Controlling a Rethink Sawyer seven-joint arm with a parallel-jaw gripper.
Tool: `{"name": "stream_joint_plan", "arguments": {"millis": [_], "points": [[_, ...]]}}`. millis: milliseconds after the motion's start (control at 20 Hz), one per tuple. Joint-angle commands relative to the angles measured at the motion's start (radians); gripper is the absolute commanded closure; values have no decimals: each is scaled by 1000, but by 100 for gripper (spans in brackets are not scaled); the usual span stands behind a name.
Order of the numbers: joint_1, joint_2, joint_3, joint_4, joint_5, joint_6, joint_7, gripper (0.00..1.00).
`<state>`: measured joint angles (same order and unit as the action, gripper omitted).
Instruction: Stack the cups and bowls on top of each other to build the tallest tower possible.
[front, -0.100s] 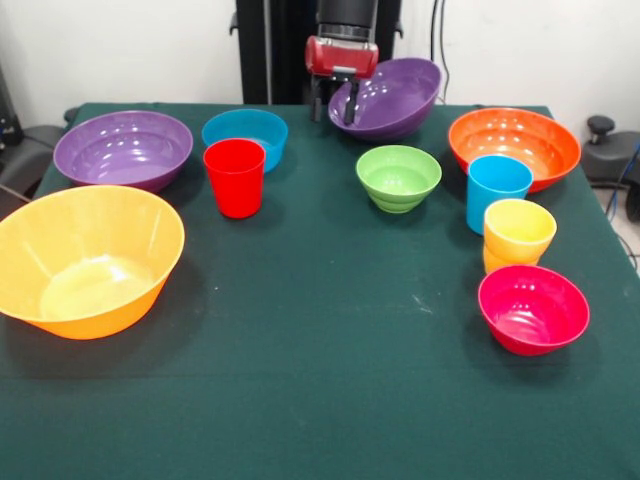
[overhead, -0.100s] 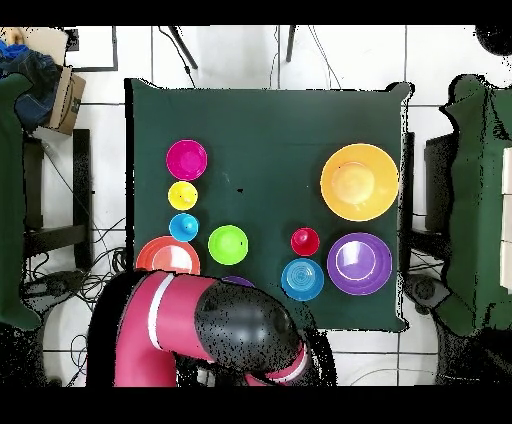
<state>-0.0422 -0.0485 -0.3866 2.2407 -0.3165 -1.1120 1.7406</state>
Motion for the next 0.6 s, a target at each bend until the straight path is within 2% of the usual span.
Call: {"name": "stream_joint_plan", "arguments": {"millis": [50, 600], "points": [[4, 142, 78, -20, -19, 265, 125, 100], [13, 137, 75, -21, -15, 262, 120, 100]]}}
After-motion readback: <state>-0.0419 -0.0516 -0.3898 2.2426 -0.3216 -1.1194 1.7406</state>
